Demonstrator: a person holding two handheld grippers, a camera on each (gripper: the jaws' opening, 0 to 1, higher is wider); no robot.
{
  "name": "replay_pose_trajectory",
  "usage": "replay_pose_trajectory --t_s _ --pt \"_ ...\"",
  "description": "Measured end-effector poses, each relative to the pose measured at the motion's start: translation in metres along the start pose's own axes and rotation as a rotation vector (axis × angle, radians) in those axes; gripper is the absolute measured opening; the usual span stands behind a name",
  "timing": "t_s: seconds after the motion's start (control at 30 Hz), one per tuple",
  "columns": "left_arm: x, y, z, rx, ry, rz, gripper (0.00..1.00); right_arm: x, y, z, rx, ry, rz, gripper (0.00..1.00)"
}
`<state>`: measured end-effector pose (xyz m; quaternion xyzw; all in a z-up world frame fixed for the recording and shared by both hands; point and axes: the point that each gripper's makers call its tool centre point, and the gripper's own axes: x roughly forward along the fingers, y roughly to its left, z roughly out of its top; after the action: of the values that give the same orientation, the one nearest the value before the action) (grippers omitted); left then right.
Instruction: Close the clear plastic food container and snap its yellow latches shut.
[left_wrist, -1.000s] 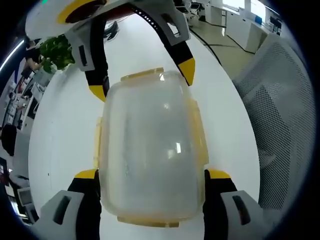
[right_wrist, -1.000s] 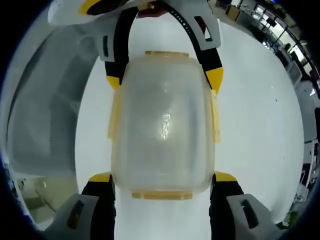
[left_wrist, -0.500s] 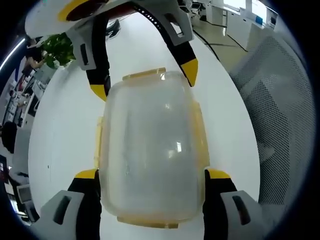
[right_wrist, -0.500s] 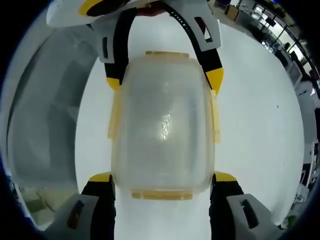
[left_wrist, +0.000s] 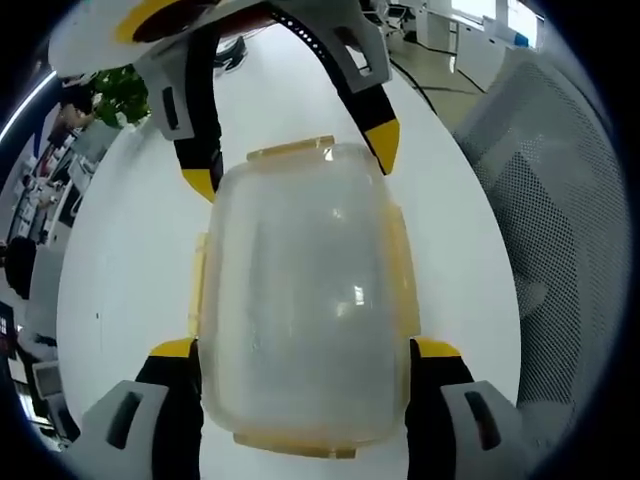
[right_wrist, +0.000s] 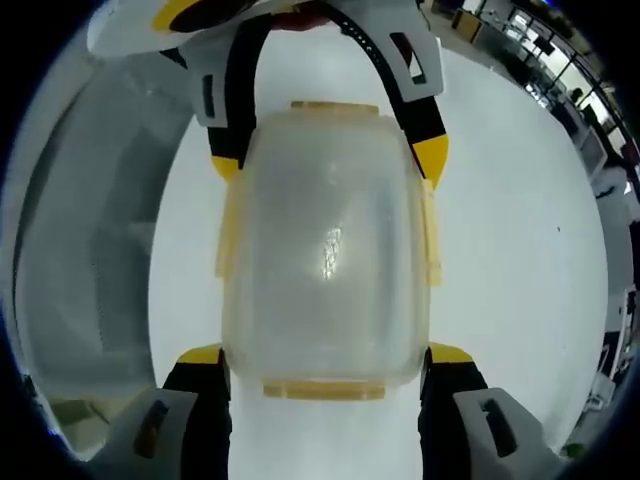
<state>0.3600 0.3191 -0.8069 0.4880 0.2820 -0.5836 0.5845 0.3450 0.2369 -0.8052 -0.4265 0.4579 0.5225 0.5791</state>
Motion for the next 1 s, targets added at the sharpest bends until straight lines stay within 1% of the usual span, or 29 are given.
replay_pose_trajectory --t_s 0.5,0.57,0.63,0.8,1.0 --pt "-0.011 -0.002 -0.028 -0.022 0.012 0.012 0.84 0.008 0.001 0.031 -0.002 0.007 -0.001 0.77" --pt "-0.013 -0.002 -0.032 -0.035 0.014 0.014 0.84 0.009 0.001 0.036 -0.001 0.008 -0.001 0.77" --pt "-0.015 -0.001 -0.036 -0.045 0.014 0.017 0.84 0.01 0.001 0.041 0.002 0.006 -0.001 0.77" --pt "-0.019 -0.002 -0.048 -0.04 0.024 0.017 0.84 0.012 0.001 0.053 0.005 -0.008 -0.001 0.77" --pt "-0.023 -0.003 -0.057 -0.045 0.023 0.02 0.84 0.015 0.001 0.063 0.001 -0.014 -0.001 0.77"
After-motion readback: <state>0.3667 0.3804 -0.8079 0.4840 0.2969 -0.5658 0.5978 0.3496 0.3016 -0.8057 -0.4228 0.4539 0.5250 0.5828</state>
